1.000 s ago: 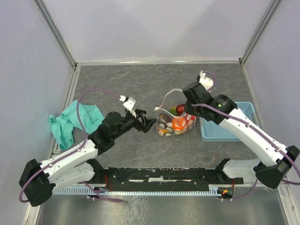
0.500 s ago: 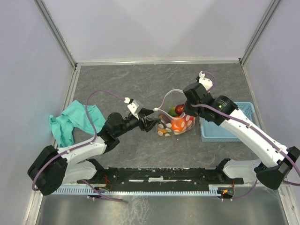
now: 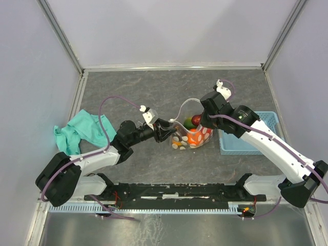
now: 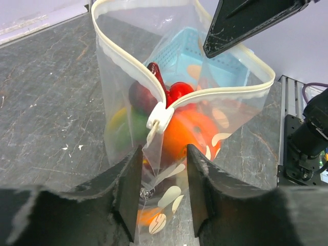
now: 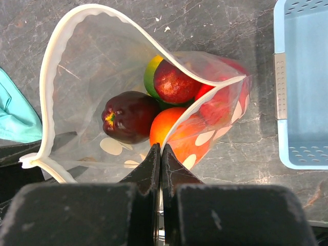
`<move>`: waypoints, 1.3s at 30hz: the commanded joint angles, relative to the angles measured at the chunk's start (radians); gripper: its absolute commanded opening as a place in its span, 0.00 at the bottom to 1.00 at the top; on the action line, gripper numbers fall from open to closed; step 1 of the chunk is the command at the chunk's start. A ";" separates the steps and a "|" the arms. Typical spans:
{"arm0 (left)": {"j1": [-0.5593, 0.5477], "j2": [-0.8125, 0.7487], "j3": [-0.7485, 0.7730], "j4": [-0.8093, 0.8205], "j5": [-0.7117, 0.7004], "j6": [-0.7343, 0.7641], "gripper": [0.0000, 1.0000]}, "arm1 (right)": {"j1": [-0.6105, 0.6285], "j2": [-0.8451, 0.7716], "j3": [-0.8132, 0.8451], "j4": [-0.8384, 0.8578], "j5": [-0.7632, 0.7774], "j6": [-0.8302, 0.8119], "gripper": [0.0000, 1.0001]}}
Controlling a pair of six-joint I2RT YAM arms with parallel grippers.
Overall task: Place the food in the zip-top bag and seal the zipper
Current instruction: Zip the zipper food storage bag at the center of the board.
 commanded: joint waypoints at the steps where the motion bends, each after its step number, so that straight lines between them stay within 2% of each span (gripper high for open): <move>1: 0.006 0.007 0.051 0.089 0.030 0.059 0.41 | 0.001 -0.024 0.001 0.038 -0.012 -0.007 0.02; 6: 0.009 -0.026 0.071 0.011 0.044 0.093 0.14 | 0.001 -0.038 -0.002 0.035 0.000 -0.023 0.02; 9: 0.010 -0.068 0.075 -0.057 0.044 0.121 0.04 | 0.001 -0.056 -0.007 0.044 0.007 -0.052 0.02; 13: 0.010 -0.139 0.069 -0.145 0.018 0.158 0.03 | 0.002 -0.084 -0.017 0.060 0.029 -0.086 0.09; 20: 0.009 -0.247 0.052 -0.324 -0.029 0.245 0.03 | 0.001 -0.111 -0.001 0.076 0.065 -0.199 0.33; 23: 0.009 -0.278 0.056 -0.391 -0.054 0.288 0.03 | 0.001 -0.115 0.018 0.108 0.024 -0.347 0.45; 28: 0.010 -0.305 0.067 -0.461 -0.064 0.335 0.03 | 0.002 -0.121 0.058 0.097 -0.078 -0.709 0.67; 29: 0.010 -0.309 0.070 -0.474 -0.065 0.342 0.03 | 0.002 -0.126 0.061 0.084 -0.085 -0.782 0.69; 32: 0.009 -0.324 0.079 -0.508 -0.074 0.358 0.03 | -0.005 -0.166 0.040 0.067 -0.110 -0.961 0.62; 34: 0.009 -0.341 0.077 -0.526 -0.079 0.368 0.03 | -0.019 -0.206 0.003 0.095 -0.157 -1.048 0.63; 39: 0.010 -0.386 0.076 -0.562 -0.086 0.400 0.03 | -0.137 -0.279 -0.083 0.166 -0.371 -1.174 0.81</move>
